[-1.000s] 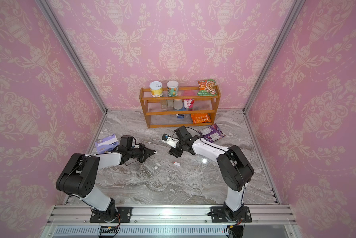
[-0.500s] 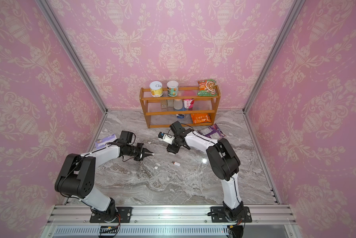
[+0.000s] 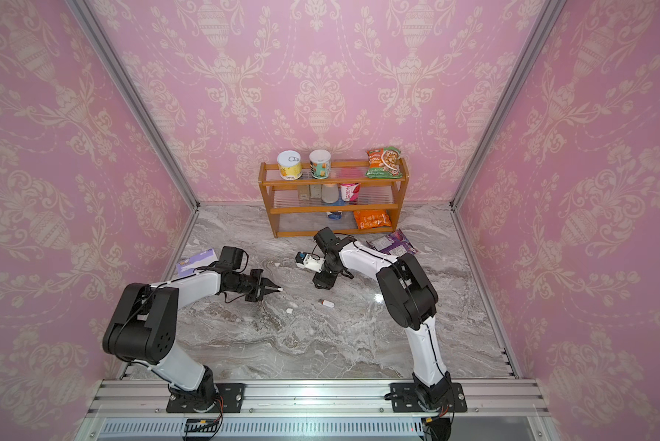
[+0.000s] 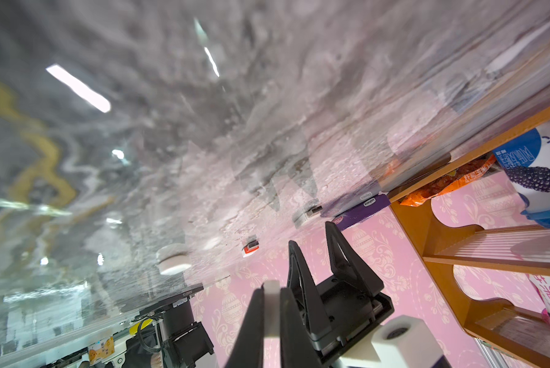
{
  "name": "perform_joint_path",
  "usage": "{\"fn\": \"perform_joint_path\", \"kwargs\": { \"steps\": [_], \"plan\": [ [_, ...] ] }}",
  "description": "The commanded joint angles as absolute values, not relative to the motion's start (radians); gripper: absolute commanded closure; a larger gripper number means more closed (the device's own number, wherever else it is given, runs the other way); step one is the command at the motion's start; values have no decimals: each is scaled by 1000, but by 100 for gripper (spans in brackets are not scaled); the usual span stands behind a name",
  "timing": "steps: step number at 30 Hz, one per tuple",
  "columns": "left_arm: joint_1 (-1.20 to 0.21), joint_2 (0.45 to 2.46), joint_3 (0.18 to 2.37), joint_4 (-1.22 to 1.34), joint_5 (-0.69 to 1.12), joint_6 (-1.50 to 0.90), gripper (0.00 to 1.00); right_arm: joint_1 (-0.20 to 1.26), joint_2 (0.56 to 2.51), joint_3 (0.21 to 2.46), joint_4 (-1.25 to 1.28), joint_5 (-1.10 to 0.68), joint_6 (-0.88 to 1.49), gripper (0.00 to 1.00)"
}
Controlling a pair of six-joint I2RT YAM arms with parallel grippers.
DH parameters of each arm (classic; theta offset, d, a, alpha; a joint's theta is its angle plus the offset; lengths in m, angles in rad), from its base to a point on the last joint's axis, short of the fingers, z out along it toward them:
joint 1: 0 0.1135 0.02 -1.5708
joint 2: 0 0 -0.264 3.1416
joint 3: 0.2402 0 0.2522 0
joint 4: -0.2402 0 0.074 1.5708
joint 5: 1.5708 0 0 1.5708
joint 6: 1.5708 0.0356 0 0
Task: Close the usb drive cover
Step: Pick up the USB drive from the center of the board.
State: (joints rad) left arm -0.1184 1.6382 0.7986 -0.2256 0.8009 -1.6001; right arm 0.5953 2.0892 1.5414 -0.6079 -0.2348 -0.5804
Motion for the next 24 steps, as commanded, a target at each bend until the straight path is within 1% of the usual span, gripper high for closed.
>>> {"fn": "perform_joint_path", "kwargs": {
  "steps": [1,6,14,18,24],
  "plan": [
    [-109,1653,783,-217,790,-1616,100,592,2110,1576,-663,-205,-599,49],
    [-106,1675,781,-209,795,-1615,100,599,2166,1634,-734,-163,-603,54],
    [-99,1674,775,-207,787,-1614,100,621,2202,1655,-760,-159,-604,55],
    [-92,1674,769,-209,787,-1609,100,622,2212,1661,-779,-160,-607,61],
    [-87,1678,759,-206,785,-1606,100,624,2211,1651,-799,-136,-607,62]
  ]
}}
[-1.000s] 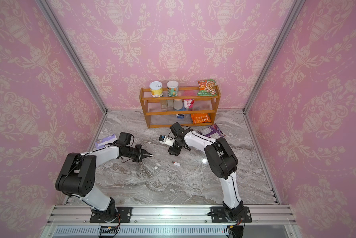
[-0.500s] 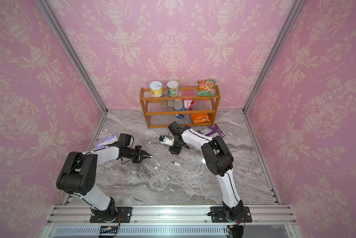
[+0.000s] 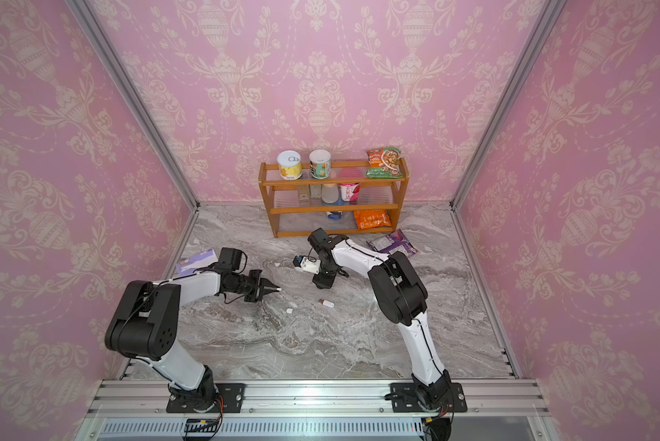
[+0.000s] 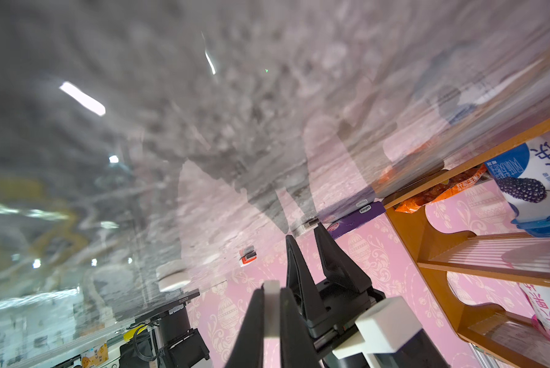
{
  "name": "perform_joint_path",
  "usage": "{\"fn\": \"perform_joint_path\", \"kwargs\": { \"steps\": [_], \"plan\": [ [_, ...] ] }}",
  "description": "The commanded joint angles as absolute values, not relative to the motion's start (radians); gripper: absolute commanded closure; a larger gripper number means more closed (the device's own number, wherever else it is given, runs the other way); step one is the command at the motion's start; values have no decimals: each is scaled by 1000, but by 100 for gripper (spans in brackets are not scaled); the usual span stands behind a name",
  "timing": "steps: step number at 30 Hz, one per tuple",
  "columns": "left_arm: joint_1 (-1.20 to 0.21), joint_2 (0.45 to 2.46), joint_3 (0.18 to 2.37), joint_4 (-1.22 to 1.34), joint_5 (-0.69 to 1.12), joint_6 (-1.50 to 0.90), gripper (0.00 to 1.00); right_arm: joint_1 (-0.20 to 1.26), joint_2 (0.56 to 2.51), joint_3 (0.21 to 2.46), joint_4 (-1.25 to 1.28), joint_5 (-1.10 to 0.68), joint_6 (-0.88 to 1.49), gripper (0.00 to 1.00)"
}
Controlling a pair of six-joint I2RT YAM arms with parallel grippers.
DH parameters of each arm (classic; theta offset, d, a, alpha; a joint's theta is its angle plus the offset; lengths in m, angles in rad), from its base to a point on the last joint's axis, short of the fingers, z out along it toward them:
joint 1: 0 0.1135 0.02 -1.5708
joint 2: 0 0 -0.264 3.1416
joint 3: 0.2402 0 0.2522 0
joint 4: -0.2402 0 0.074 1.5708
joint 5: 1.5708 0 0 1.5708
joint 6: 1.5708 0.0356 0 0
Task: Close the usb drive cover
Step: Pick up the USB drive from the center of the board.
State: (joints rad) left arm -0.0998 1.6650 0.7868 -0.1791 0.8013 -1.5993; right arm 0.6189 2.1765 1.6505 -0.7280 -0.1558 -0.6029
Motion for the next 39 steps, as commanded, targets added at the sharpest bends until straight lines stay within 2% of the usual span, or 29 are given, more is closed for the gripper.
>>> {"fn": "perform_joint_path", "kwargs": {
  "steps": [1,4,9,11,13,21,27,34,39],
  "plan": [
    [-87,1679,759,-207,784,-1605,100,624,2213,1652,-801,-137,-607,62],
    [-87,1684,763,-204,784,-1605,100,629,2224,1661,-806,-140,-607,67],
    [-86,1683,762,-209,784,-1603,100,631,2249,1692,-846,-127,-612,93],
    [-86,1678,764,-210,783,-1598,100,626,2242,1692,-850,-145,-611,100],
    [-86,1679,780,-236,779,-1570,100,616,2216,1683,-839,-204,-604,100],
    [-89,1645,854,-322,723,-1444,100,570,2078,1602,-754,-634,-571,100],
    [-111,1612,936,-372,649,-1272,100,569,2084,1624,-793,-699,-554,100],
    [-176,1568,1007,-372,655,-1182,100,584,2023,1578,-725,-666,-467,100],
    [-232,1538,1022,-310,694,-1134,100,584,2011,1577,-694,-719,-373,100]
  ]
}}
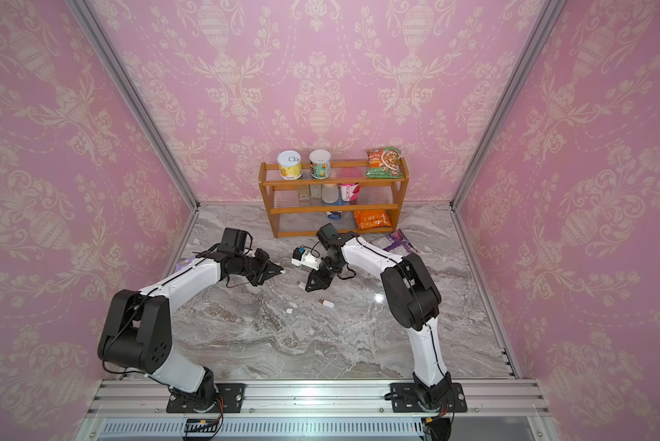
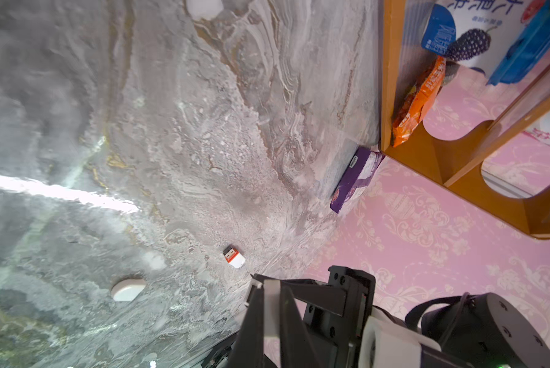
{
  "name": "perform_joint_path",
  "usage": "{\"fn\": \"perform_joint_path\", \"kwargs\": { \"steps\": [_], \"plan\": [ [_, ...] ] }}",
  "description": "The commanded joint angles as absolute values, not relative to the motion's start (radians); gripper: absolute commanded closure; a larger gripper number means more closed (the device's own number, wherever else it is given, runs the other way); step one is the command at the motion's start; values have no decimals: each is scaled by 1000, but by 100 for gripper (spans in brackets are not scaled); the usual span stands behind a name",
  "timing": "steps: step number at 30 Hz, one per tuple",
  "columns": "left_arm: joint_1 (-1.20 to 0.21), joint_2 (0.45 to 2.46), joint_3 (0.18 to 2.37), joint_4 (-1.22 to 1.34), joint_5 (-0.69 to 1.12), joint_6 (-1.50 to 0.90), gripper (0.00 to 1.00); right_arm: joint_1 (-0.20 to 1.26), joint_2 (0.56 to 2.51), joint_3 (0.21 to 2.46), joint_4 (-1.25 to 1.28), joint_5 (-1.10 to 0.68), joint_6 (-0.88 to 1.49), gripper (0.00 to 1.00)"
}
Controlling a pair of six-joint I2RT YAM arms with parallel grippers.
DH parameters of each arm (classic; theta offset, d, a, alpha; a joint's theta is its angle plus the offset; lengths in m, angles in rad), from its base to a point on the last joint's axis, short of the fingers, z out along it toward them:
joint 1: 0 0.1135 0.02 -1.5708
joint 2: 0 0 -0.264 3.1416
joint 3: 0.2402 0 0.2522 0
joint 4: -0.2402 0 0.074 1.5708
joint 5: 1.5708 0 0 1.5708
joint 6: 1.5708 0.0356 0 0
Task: Close the usb drive cover
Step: Close the cover of the USB drive.
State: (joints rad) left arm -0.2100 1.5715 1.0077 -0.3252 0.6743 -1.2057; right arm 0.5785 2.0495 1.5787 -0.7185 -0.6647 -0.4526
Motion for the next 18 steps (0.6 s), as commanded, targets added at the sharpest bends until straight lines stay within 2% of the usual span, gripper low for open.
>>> {"fn": "perform_joint_path", "kwargs": {
  "steps": [1,10,18],
  "plan": [
    [-235,1534,1019,-297,701,-1134,100,584,2006,1573,-687,-729,-362,100],
    [-238,1488,929,-53,817,-1140,100,584,1943,1500,-626,-767,-340,100],
    [-239,1438,832,135,906,-1099,100,579,1843,1427,-630,-703,-373,100]
  ]
}}
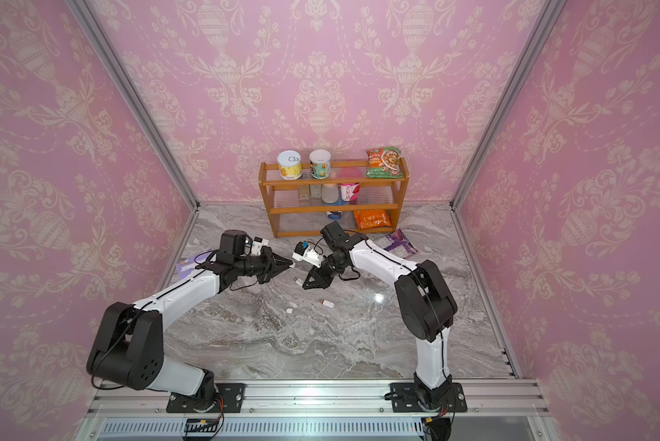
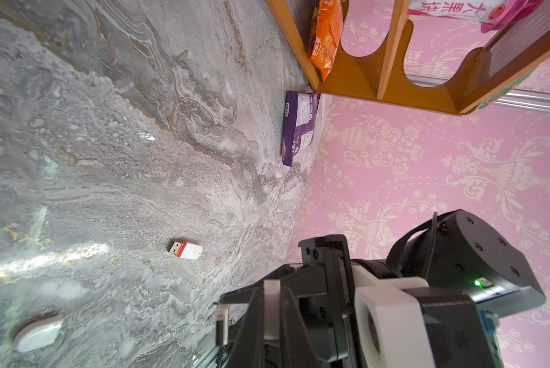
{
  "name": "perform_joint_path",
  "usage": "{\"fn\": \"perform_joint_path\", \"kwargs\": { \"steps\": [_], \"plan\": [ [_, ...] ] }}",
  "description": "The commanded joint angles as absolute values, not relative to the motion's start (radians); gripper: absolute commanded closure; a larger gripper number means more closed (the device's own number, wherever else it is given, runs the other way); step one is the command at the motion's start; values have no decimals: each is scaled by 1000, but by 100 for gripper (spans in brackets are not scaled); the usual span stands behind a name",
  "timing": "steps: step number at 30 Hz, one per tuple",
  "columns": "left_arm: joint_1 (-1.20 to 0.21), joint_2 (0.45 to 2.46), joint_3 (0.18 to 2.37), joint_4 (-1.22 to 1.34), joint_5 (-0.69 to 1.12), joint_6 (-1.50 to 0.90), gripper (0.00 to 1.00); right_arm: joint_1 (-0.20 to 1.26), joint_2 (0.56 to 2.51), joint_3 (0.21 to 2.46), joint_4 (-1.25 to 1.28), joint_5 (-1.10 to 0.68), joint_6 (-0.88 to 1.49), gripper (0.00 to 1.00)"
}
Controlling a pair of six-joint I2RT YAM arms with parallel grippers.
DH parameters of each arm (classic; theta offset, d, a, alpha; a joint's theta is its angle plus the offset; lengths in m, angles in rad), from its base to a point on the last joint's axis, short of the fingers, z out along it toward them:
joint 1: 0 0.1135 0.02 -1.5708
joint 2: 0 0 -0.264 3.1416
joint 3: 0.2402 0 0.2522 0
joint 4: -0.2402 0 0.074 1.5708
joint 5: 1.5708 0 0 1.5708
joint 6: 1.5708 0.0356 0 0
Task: Close the usb drive cover
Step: Close the cover of the USB drive.
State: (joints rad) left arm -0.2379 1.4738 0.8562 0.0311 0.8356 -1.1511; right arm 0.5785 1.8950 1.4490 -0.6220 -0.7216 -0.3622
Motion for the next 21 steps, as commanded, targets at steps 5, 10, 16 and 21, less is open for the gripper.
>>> {"fn": "perform_joint_path", "kwargs": {
  "steps": [5,10,16,21],
  "plan": [
    [-247,1396,847,1,898,-937,100,575,1817,1428,-673,-674,-396,100],
    [-271,1386,863,-141,856,-806,100,569,1803,1428,-694,-630,-411,100],
    [-294,1393,845,-131,846,-807,100,569,1791,1441,-705,-576,-427,100],
    [-295,1396,848,-118,842,-816,100,574,1773,1445,-718,-560,-436,100]
  ]
}}
